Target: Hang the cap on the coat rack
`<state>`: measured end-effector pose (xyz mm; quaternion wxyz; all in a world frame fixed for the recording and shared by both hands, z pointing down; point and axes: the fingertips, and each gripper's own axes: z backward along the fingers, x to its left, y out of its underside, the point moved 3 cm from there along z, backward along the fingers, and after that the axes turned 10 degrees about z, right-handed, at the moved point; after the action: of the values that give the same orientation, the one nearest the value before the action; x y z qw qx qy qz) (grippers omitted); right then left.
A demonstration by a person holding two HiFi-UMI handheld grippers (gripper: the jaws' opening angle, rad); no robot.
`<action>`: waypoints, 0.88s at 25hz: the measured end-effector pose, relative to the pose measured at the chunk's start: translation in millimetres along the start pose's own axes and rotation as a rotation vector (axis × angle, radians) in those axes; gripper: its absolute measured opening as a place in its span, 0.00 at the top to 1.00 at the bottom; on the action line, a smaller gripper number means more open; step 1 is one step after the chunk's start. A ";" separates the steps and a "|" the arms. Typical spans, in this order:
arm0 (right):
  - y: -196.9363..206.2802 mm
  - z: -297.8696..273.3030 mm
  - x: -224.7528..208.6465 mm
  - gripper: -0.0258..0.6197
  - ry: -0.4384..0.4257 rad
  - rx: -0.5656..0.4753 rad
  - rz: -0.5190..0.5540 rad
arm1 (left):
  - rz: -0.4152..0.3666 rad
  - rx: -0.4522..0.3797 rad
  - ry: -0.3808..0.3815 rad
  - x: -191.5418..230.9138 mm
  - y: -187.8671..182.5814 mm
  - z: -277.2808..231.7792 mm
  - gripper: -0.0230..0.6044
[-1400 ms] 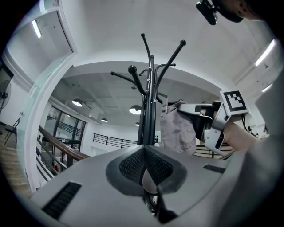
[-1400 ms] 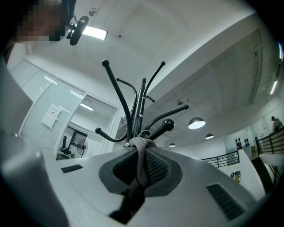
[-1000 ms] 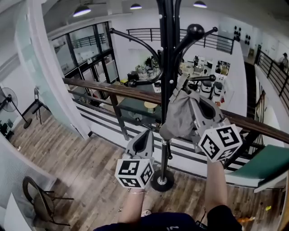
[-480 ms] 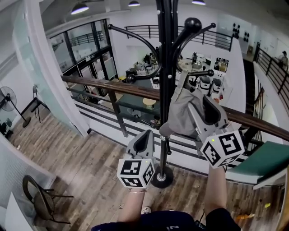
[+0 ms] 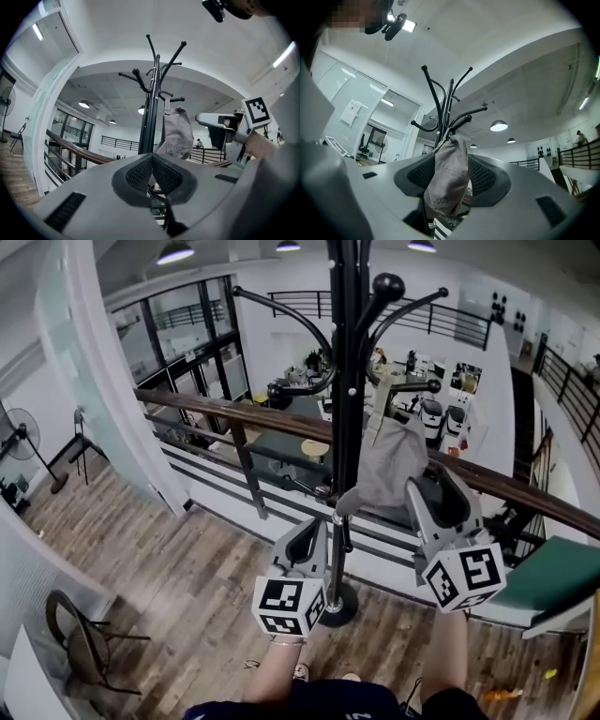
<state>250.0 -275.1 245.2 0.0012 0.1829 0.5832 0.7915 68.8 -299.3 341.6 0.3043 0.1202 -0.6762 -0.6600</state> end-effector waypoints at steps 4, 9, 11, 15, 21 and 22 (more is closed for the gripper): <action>29.2 19.0 4.5 0.62 0.015 0.045 -0.026 | -0.006 0.026 -0.013 -6.0 18.2 9.2 0.96; 63.6 47.5 10.4 0.62 0.059 0.106 -0.026 | -0.008 0.052 -0.045 -11.0 41.0 22.7 0.96; 77.1 59.5 11.8 0.62 0.078 0.132 -0.007 | -0.018 0.043 -0.058 -12.8 47.5 28.6 0.96; 105.4 76.8 18.1 0.62 0.072 0.188 -0.035 | -0.033 0.026 -0.096 -11.5 60.2 39.4 0.96; 147.7 104.4 40.7 0.62 0.029 0.268 -0.057 | -0.055 0.059 -0.137 -12.3 94.9 60.1 0.96; 154.5 108.8 45.0 0.62 0.023 0.278 -0.064 | -0.055 0.064 -0.140 -12.2 100.7 63.6 0.96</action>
<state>272.3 -214.5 428.4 -0.0055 0.1535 0.6927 0.7047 66.2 -230.3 439.4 0.2339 0.1019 -0.7131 -0.6530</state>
